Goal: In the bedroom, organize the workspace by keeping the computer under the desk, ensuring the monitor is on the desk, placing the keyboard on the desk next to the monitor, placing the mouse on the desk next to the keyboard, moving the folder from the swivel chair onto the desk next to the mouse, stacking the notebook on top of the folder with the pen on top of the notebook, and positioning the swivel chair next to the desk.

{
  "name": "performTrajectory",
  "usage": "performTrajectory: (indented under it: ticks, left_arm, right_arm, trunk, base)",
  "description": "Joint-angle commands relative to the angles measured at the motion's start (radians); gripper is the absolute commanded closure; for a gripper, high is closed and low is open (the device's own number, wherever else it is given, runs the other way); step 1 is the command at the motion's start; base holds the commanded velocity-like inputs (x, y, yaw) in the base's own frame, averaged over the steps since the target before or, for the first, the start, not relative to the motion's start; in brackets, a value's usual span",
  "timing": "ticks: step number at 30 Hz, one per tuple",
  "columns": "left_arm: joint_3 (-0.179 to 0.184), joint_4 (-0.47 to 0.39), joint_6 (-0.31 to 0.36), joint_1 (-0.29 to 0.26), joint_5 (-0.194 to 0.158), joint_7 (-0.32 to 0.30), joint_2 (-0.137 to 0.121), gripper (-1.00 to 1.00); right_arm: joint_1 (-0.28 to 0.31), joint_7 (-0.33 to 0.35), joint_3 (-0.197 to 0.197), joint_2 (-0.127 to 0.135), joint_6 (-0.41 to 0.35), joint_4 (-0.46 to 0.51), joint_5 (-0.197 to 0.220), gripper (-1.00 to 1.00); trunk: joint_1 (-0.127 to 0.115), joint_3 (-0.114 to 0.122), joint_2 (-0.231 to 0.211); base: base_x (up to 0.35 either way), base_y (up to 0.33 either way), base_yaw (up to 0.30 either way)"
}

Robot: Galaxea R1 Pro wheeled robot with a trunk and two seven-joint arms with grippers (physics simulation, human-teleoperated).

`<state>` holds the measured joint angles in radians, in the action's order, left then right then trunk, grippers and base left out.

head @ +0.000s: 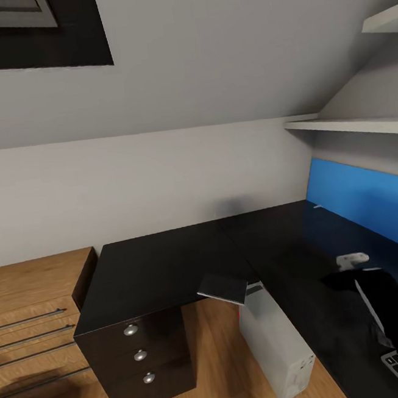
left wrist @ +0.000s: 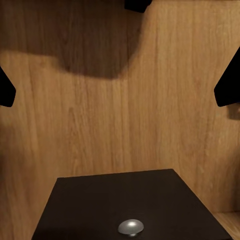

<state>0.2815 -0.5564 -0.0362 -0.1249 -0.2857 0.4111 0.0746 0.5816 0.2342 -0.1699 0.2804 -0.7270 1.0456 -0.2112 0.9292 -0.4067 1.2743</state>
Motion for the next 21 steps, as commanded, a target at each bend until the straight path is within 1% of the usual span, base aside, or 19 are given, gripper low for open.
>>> performTrajectory:
  ticks: [1,3,4,5,6,7,8,10,11,14,18,19,20,21]
  left_arm:
    - [0.009,0.004,-0.004,-0.001,-0.010,0.008,-0.001,-1.00]
    - [0.010,0.008,-0.004,0.000,-0.010,0.008,-0.001,-1.00]
    - [0.011,0.013,-0.004,-0.001,-0.010,0.008,-0.001,-1.00]
    - [0.011,0.015,-0.004,-0.001,-0.010,0.008,-0.001,-1.00]
    - [0.012,0.018,-0.004,-0.001,-0.010,0.008,-0.001,-1.00]
    - [0.012,0.019,-0.004,-0.001,-0.010,0.008,-0.001,-1.00]
    - [0.013,0.020,-0.004,-0.001,-0.010,0.008,-0.001,-1.00]
    - [0.013,0.021,-0.004,-0.001,-0.010,0.008,-0.001,-1.00]
    - [0.012,0.022,-0.005,-0.001,-0.010,0.008,-0.001,-1.00]
    - [0.012,0.022,-0.005,-0.001,-0.010,0.008,-0.001,-1.00]
    - [0.012,0.022,-0.005,-0.001,-0.010,0.008,-0.001,-1.00]
    - [0.012,0.022,-0.005,-0.001,-0.010,0.008,-0.001,-1.00]
    - [0.012,0.023,-0.005,-0.001,-0.010,0.008,-0.001,-1.00]
    - [0.012,0.023,-0.005,-0.001,-0.010,0.008,-0.001,-1.00]
  right_arm:
    - [0.000,0.008,-0.006,-0.025,-0.003,0.024,-0.008,-1.00]
    - [-0.001,0.008,-0.010,-0.053,-0.003,0.044,-0.005,-1.00]
    - [-0.002,0.007,-0.018,-0.084,-0.004,0.060,-0.003,-1.00]
    - [-0.002,0.007,-0.025,-0.100,-0.004,0.067,-0.002,-1.00]
    - [-0.003,0.007,-0.046,-0.134,-0.004,0.079,-0.001,-1.00]
    - [-0.003,0.007,-0.058,-0.151,-0.003,0.084,-0.001,-1.00]
    - [-0.004,0.006,-0.080,-0.185,-0.002,0.100,-0.001,-1.00]
    - [-0.005,0.005,-0.096,-0.216,-0.001,0.122,-0.001,-1.00]
    - [-0.014,-0.017,-0.115,-0.270,-0.001,0.196,-0.002,-1.00]
    - [-0.034,-0.041,-0.119,-0.295,0.000,0.235,-0.002,-1.00]
    - [-0.059,-0.077,-0.121,-0.331,0.000,0.260,-0.002,-1.00]
    - [-0.067,-0.095,-0.120,-0.349,0.001,0.262,-0.002,-1.00]
    - [-0.076,-0.138,-0.107,-0.392,0.008,0.251,-0.004,-1.00]
    - [-0.077,-0.144,-0.101,-0.399,0.012,0.249,-0.004,-1.00]
  trunk:
    - [0.000,-0.001,0.001]
    - [0.000,-0.001,0.001]
    - [0.000,-0.001,0.001]
    - [0.000,-0.001,0.001]
    - [0.000,-0.001,0.001]
    - [0.000,-0.001,0.001]
    - [0.000,-0.001,0.001]
    - [0.000,-0.001,0.001]
    - [0.000,-0.001,0.001]
    - [0.000,-0.001,0.001]
    - [0.000,-0.001,0.001]
    - [0.000,-0.001,0.001]
    - [0.000,-0.001,0.001]
    - [0.000,-0.001,0.001]
  base:
    - [0.000,0.000,0.000]
    - [0.000,0.000,0.000]
    - [0.000,0.000,0.000]
    - [0.000,0.000,0.000]
    - [0.000,0.000,0.000]
    - [0.000,0.000,0.004]
    - [0.000,0.000,0.038]
    - [0.000,0.000,0.086]
    - [0.000,0.000,0.218]
    - [0.000,0.000,0.238]
    - [0.000,0.000,0.259]
    - [0.000,0.000,0.269]
    - [0.000,0.000,0.275]
    - [0.000,0.000,0.275]
